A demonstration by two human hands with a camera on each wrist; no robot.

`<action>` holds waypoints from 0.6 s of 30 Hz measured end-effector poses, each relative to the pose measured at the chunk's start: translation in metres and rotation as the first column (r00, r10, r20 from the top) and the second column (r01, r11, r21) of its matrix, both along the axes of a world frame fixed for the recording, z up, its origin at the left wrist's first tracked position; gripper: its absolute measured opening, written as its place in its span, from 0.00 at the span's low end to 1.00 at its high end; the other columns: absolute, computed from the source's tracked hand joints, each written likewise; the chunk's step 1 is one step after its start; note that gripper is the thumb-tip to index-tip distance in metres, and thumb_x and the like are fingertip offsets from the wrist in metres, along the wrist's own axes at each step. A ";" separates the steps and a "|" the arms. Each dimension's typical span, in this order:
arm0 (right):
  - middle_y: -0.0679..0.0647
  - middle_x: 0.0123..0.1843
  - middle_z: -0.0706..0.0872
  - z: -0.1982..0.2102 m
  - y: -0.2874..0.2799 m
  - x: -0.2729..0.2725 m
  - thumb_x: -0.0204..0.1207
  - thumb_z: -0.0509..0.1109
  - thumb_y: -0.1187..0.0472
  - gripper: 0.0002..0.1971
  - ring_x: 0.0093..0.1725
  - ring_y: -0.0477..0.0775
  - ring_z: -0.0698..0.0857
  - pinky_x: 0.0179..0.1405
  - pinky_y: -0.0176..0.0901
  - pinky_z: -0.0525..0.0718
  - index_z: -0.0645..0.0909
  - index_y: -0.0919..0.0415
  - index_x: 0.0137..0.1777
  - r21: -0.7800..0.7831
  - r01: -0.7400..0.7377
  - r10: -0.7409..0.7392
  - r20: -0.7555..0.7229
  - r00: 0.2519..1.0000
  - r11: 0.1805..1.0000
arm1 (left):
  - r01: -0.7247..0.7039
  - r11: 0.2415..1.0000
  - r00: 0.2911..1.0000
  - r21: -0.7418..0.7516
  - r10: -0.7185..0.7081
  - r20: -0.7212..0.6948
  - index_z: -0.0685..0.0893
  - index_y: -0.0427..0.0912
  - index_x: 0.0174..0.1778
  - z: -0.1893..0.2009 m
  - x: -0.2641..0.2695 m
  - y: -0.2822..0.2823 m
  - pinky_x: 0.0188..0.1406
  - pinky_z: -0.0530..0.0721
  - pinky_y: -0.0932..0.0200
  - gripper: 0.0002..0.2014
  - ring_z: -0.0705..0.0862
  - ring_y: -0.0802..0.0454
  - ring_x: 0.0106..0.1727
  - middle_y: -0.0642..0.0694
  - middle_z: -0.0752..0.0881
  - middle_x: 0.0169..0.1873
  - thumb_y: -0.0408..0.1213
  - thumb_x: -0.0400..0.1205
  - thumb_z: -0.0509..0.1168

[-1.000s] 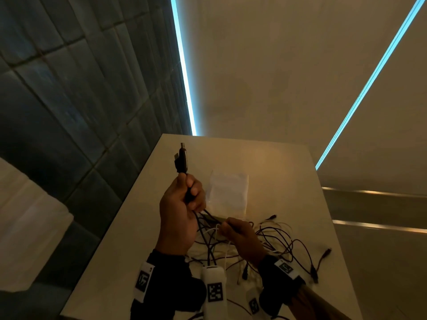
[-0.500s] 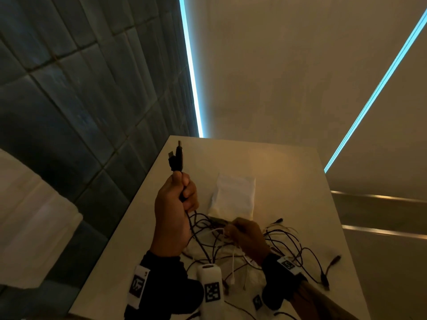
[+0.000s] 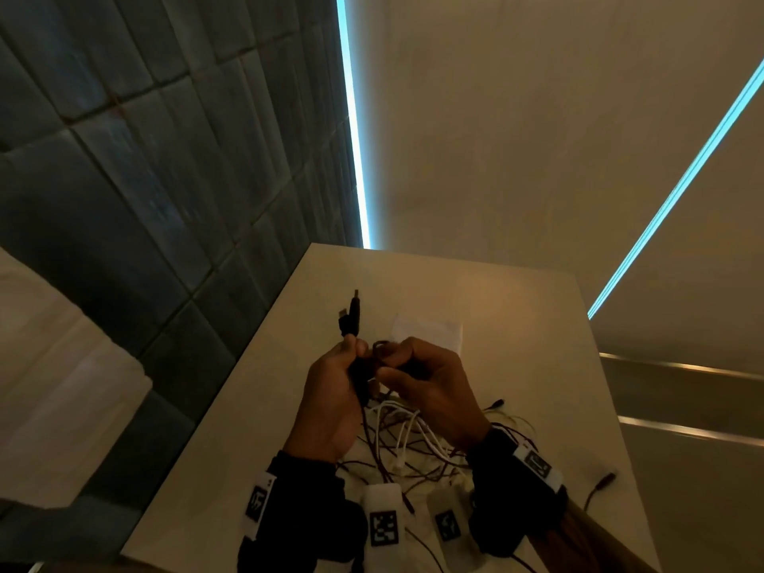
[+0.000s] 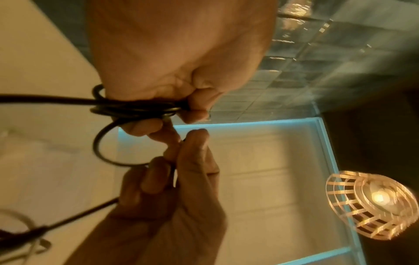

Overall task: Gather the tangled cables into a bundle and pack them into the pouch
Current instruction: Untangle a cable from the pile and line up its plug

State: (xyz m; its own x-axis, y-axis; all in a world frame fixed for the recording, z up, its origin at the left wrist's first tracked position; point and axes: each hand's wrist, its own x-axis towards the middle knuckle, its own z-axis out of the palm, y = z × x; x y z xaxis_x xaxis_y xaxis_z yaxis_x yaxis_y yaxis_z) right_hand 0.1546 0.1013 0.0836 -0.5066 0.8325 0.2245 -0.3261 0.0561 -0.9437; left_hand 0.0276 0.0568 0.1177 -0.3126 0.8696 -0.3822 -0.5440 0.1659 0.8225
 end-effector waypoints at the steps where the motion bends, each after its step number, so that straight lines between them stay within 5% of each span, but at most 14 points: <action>1: 0.62 0.41 0.87 -0.003 -0.001 0.000 0.73 0.72 0.76 0.04 0.41 0.52 0.87 0.44 0.42 0.85 0.83 0.70 0.39 -0.004 -0.012 0.012 0.009 1.000 1.000 | -0.004 0.999 0.995 0.043 0.000 0.096 0.75 0.40 0.35 0.002 0.000 0.000 0.38 0.77 0.54 0.18 0.80 0.47 0.36 0.42 0.83 0.34 0.43 0.89 0.51; 6: 0.60 0.30 0.81 -0.031 -0.009 0.011 0.78 0.71 0.68 0.09 0.28 0.47 0.76 0.29 0.35 0.75 0.86 0.60 0.37 0.003 -0.014 0.014 0.117 0.993 1.000 | -0.047 0.975 0.959 0.217 -0.017 0.282 0.72 0.44 0.34 0.010 -0.001 -0.001 0.38 0.73 0.54 0.17 0.72 0.52 0.29 0.49 0.70 0.27 0.44 0.89 0.51; 14: 0.46 0.28 0.74 -0.078 -0.014 0.019 0.81 0.66 0.54 0.15 0.30 0.44 0.72 0.32 0.39 0.70 0.79 0.51 0.31 0.049 0.011 -0.027 0.333 0.943 0.999 | -0.053 0.950 0.977 0.306 -0.014 0.211 0.72 0.45 0.35 0.006 0.001 -0.007 0.27 0.65 0.61 0.17 0.64 0.57 0.25 0.51 0.70 0.28 0.42 0.89 0.49; 18: 0.46 0.27 0.71 -0.082 -0.017 0.030 0.83 0.62 0.51 0.20 0.28 0.42 0.69 0.31 0.37 0.67 0.76 0.64 0.32 0.096 -0.040 -0.004 0.420 0.907 0.995 | -0.065 0.949 0.989 0.308 0.019 0.147 0.71 0.45 0.34 0.010 0.002 -0.010 0.23 0.65 0.64 0.18 0.63 0.58 0.23 0.52 0.68 0.25 0.41 0.90 0.48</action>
State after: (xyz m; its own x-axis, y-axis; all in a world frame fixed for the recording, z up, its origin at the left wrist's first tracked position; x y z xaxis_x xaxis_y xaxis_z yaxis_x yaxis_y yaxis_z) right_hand 0.1850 0.0846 0.0015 -0.5870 0.8066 0.0694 0.0966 0.1549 -0.9832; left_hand 0.0299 0.0470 0.1281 -0.3142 0.9394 -0.1370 -0.6588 -0.1118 0.7440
